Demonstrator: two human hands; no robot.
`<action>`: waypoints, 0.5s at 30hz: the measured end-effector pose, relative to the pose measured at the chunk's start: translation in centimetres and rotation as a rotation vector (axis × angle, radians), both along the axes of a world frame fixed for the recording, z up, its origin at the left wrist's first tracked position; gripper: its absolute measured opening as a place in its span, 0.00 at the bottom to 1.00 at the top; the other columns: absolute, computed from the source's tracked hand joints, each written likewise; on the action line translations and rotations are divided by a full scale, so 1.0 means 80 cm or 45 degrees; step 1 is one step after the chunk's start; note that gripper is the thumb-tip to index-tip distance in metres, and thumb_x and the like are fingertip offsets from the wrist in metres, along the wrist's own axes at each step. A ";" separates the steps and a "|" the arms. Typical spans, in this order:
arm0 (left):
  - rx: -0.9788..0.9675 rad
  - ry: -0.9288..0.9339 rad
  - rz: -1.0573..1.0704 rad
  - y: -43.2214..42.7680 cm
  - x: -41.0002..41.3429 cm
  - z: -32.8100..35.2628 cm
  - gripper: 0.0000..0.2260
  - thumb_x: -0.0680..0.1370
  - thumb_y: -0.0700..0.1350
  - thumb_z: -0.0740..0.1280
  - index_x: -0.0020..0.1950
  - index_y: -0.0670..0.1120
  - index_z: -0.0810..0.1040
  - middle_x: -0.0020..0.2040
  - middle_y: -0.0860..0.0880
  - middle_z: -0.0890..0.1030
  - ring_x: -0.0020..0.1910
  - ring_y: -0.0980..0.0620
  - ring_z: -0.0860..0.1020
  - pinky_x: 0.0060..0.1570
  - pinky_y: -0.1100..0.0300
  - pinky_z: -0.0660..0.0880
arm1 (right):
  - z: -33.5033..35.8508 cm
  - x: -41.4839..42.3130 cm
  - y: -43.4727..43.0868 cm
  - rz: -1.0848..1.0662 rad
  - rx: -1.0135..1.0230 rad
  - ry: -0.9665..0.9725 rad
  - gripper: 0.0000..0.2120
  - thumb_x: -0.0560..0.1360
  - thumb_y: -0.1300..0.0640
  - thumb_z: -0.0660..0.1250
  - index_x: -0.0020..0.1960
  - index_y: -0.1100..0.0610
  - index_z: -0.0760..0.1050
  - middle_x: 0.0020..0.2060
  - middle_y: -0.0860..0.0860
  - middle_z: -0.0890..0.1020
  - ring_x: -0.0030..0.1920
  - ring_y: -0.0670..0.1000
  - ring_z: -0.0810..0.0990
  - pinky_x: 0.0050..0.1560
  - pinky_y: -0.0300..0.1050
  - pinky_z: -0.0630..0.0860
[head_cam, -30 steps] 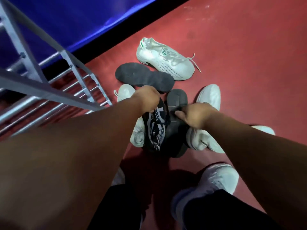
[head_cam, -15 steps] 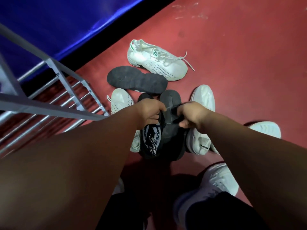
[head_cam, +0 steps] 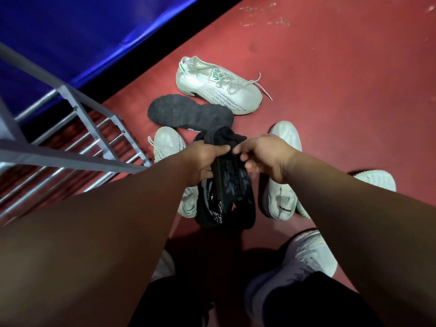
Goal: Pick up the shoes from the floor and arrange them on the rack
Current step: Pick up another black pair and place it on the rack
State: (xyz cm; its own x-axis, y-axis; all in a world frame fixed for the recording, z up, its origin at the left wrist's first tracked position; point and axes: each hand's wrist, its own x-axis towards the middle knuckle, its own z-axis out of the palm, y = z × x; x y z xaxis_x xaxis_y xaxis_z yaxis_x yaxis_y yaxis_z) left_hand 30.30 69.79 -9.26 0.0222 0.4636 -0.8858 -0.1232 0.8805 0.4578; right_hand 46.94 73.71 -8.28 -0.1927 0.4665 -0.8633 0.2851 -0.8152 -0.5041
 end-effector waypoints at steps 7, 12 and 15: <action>-0.055 -0.201 0.146 0.008 -0.002 0.007 0.14 0.82 0.48 0.64 0.64 0.43 0.79 0.58 0.44 0.84 0.58 0.45 0.83 0.57 0.50 0.79 | -0.017 0.026 -0.020 0.023 -0.063 0.235 0.18 0.76 0.52 0.75 0.60 0.61 0.78 0.49 0.58 0.87 0.45 0.57 0.86 0.44 0.47 0.82; 0.055 -0.171 0.361 0.030 0.006 0.011 0.22 0.81 0.54 0.66 0.69 0.42 0.75 0.66 0.40 0.78 0.65 0.44 0.78 0.65 0.51 0.76 | -0.029 0.020 -0.028 -0.180 0.007 0.186 0.14 0.77 0.63 0.73 0.61 0.64 0.79 0.46 0.61 0.87 0.42 0.59 0.87 0.43 0.52 0.85; -0.011 -0.054 0.537 0.048 -0.009 0.004 0.28 0.80 0.51 0.68 0.76 0.40 0.66 0.74 0.36 0.68 0.73 0.41 0.70 0.69 0.49 0.71 | -0.036 0.025 -0.021 -0.398 0.064 0.129 0.09 0.79 0.60 0.71 0.58 0.62 0.80 0.46 0.60 0.88 0.41 0.57 0.88 0.41 0.50 0.85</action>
